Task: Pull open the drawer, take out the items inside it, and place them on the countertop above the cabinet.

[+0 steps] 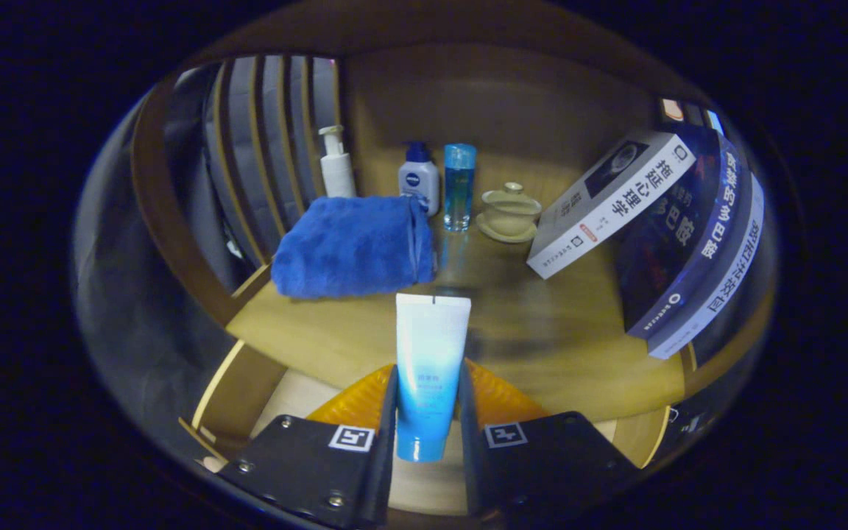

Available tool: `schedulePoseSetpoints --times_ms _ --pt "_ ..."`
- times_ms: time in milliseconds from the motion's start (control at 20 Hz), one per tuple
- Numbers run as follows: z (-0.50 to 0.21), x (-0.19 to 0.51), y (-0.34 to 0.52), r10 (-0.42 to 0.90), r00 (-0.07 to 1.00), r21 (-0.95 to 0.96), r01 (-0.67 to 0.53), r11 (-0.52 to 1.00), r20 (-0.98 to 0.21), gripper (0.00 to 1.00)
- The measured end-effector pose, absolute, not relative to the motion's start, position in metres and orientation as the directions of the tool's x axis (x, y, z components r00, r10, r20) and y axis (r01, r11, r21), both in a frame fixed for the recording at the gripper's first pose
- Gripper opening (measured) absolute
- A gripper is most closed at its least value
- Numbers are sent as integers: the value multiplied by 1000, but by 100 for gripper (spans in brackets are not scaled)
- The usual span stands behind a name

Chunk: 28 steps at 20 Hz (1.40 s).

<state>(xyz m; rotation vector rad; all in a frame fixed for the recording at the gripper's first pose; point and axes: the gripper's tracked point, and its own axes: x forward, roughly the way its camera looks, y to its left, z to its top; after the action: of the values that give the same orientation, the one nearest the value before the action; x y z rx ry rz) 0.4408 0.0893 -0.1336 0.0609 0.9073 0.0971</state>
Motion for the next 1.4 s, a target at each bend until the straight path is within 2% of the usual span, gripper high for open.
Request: schedulePoseSetpoints --times_ms 500,700,900,1100,1400 --pt "-166 475 69 -14 621 60 98 993 -784 40" --pt "-167 478 70 -8 640 86 115 990 -769 40" --pt "-162 474 66 -18 660 99 139 985 -751 48" --pt "-133 461 68 -12 728 113 122 986 -686 98" --pt "-57 407 72 -1 863 88 52 995 -506 99"
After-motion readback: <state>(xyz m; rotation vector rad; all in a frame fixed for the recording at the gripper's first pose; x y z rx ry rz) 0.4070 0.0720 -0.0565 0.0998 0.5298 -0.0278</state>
